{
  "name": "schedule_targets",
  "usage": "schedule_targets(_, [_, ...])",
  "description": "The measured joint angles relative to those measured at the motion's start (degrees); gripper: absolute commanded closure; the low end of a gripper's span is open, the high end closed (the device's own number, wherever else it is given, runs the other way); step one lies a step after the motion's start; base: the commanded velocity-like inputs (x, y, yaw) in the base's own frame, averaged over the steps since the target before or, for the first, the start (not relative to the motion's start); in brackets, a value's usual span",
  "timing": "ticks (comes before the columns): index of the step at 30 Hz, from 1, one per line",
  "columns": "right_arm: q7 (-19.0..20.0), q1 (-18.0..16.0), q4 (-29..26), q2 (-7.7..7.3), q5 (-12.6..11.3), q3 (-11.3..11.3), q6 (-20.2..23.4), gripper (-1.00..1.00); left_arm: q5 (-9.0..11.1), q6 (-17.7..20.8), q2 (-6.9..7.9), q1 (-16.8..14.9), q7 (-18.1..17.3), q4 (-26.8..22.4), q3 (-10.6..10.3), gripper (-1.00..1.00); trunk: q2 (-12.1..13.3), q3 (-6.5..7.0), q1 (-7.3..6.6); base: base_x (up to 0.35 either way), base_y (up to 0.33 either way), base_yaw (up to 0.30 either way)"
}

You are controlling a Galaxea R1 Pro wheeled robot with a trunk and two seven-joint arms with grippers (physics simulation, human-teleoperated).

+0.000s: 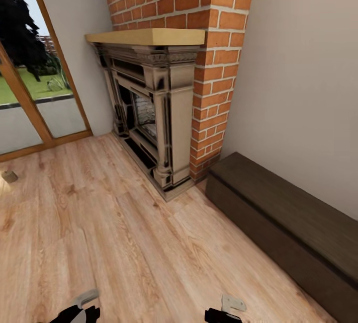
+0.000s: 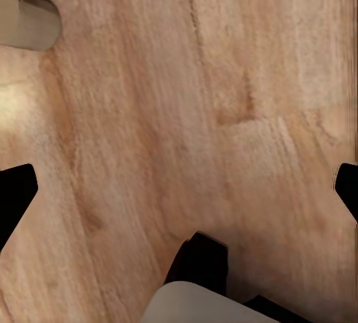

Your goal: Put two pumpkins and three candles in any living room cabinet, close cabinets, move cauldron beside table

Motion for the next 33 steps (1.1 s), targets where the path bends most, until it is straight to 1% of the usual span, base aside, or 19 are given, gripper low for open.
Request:
schedule_targets(16, [0.0,0.0,0.1,0.00,-0.1,-0.1,0.0,-1.00,0.0,0.0,0.13,0.0,0.0,0.0,0.0,-1.00,0.0,0.00,0.00,0.000,0.033,-0.278])
schedule_targets(23, [0.0,0.0,0.1,0.00,-0.1,-0.1,0.0,-1.00,0.0,0.0,0.18,0.0,0.0,0.0,0.0,-1.00,0.0,0.00,0.00,0.000,0.127,-0.278])
schedule_targets(33, [0.0,0.0,0.1,0.00,-0.1,-0.1,0.0,-1.00,0.0,0.0,0.09,0.0,0.0,0.0,0.0,-1.00,0.0,0.00,0.00,0.000,0.029,-0.278])
